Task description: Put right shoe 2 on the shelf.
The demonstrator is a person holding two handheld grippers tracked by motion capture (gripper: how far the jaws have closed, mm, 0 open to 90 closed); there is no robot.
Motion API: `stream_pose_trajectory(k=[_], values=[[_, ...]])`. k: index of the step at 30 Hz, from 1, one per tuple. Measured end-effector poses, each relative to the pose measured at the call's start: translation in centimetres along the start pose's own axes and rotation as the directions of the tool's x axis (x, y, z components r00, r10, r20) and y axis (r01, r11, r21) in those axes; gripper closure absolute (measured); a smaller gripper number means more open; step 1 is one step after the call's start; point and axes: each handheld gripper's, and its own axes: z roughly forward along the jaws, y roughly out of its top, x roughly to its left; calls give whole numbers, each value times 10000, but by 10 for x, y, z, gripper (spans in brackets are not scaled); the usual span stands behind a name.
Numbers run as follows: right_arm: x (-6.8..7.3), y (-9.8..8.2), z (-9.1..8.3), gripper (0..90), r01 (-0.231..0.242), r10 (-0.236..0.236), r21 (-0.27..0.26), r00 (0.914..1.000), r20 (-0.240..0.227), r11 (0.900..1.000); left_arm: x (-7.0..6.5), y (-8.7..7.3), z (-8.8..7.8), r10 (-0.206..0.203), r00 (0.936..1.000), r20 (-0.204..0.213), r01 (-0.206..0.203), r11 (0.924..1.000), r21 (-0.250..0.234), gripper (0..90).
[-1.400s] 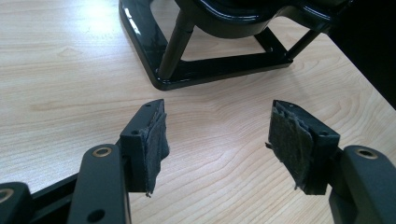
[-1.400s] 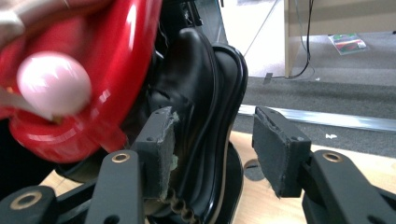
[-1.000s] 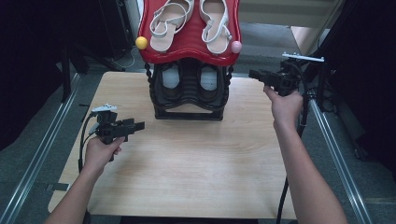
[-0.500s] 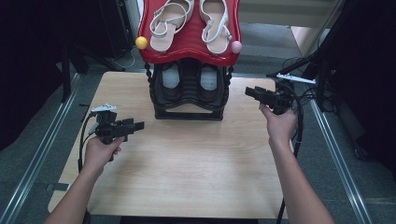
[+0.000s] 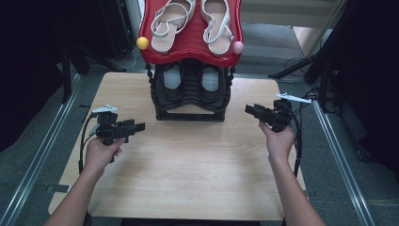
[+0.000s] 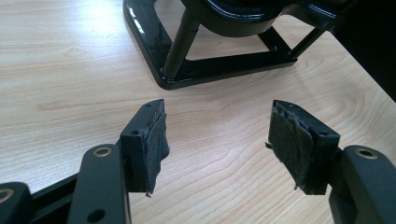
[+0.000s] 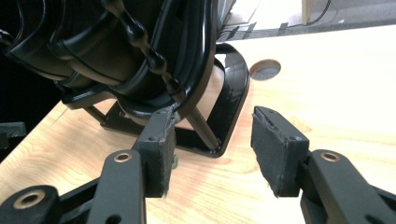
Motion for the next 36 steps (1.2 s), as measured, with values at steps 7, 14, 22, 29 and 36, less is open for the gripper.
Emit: stream_pose_trajectory(k=[7, 14, 22, 29, 36], values=[[-9, -15, 4, 502, -232, 232, 48, 9997, -19, 9997, -1, 0, 1, 13, 10000, -13, -13, 10000, -15, 375], [-13, -25, 7, 499, -287, 287, 170, 9996, 28, 9994, 0, 0, 1, 49, 10000, -7, -49, 10000, -34, 374], [-12, -30, 10, 496, -142, 141, 230, 9999, 71, 9996, 0, 0, 2, 118, 9999, -39, -118, 9999, -55, 367], [-11, -33, 12, 495, -122, 121, 347, 9999, 37, 9993, -1, 0, 2, 134, 9999, -33, -135, 9999, -57, 362], [-10, -35, 12, 495, -89, 88, 412, 10000, 25, 9991, 0, 0, 1, 154, 9999, -37, -154, 9999, -62, 360]])
